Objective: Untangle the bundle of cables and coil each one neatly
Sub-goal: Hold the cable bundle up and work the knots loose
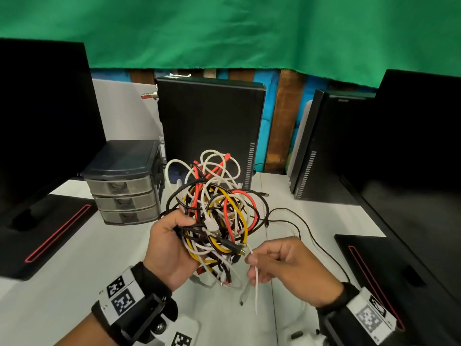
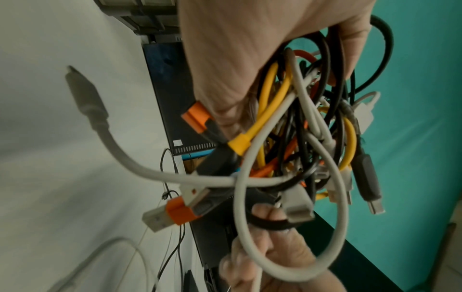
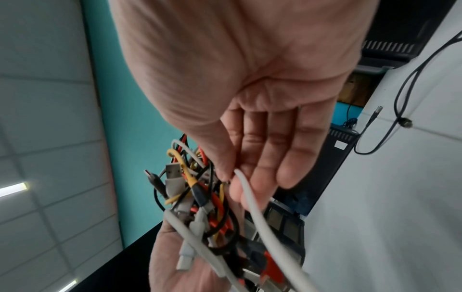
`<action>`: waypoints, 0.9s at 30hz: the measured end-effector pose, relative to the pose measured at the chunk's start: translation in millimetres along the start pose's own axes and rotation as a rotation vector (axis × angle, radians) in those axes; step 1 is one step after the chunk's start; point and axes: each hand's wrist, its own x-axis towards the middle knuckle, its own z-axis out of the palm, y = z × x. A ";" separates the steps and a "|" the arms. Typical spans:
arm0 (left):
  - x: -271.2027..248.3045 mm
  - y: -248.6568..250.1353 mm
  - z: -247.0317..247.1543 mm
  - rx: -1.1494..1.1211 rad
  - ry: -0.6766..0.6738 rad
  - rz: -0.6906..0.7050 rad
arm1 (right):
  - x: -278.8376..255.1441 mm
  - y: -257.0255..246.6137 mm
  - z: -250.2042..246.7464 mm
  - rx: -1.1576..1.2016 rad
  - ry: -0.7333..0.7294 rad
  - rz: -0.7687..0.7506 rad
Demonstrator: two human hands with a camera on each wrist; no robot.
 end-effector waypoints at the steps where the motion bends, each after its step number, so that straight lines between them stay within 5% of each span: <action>1: -0.4 -0.9 -0.4 0.010 -0.004 -0.004 | 0.4 -0.1 -0.5 0.005 0.008 -0.013; 7: -4.2 -13.7 -0.1 0.056 -0.004 -0.075 | -3.9 -1.0 0.1 0.024 -0.044 -0.058; 12: -0.8 -17.1 -5.0 0.075 0.032 -0.089 | -13.9 -18.5 -22.5 -0.243 -0.114 -0.078; 14: 0.1 -18.5 -6.7 0.100 0.010 -0.119 | -20.8 -30.1 -33.1 -0.322 -0.024 -0.107; 19: 2.5 -24.3 -13.5 0.269 -0.030 -0.247 | -29.4 -45.9 -35.0 -0.238 0.539 -0.440; 22: 0.8 -29.0 -14.7 0.369 -0.084 -0.355 | -26.8 -39.8 -25.0 -0.495 0.540 -0.572; 27: -1.9 -33.4 -15.1 0.415 -0.094 -0.417 | -17.4 -21.5 -23.6 -0.838 0.510 -0.543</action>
